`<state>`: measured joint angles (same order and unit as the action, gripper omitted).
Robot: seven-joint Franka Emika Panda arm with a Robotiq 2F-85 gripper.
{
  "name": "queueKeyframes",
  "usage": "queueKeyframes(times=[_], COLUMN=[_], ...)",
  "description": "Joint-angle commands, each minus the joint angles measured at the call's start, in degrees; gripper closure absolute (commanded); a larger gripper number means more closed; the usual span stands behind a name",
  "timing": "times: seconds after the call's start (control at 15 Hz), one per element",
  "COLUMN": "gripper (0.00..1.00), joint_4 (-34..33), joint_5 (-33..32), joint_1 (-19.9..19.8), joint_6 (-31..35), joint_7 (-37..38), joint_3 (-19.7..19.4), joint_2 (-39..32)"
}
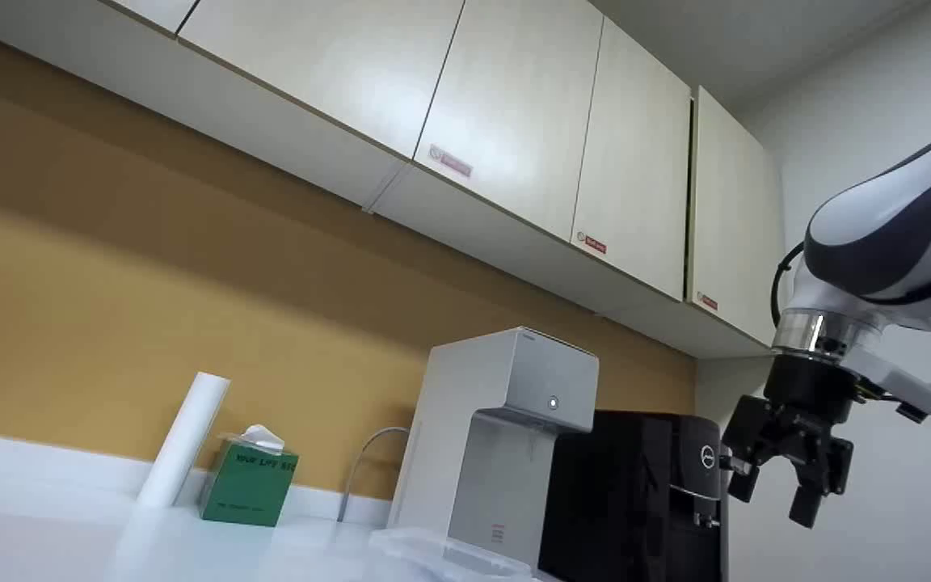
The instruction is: Remove the marker from the bowl and place it on the table
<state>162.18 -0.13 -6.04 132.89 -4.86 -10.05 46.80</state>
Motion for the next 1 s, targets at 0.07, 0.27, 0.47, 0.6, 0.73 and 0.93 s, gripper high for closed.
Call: queueKeyframes(times=[0.07, 0.27, 0.47, 0.6, 0.73, 0.93], gripper=[0.0, 0.0, 0.0, 0.0, 0.0, 0.0], joint_4=[0.5, 0.7, 0.7, 0.7, 0.6, -1.2], joint_5=[0.4, 0.4, 0.4, 0.4, -0.1, -0.7], joint_1=[-0.4, -0.4, -0.4, -0.4, 0.4, 2.0], joint_6=[-0.7, -0.9, -0.9, -0.9, -0.5, -1.8], joint_7=[-0.4, -0.4, -0.4, -0.4, -0.3, 0.9], joint_3=[0.4, 0.4, 0.4, 0.4, 2.0, 6.1], joint_2=[-0.3, -0.9, -0.9, -0.9, -1.4, -3.5])
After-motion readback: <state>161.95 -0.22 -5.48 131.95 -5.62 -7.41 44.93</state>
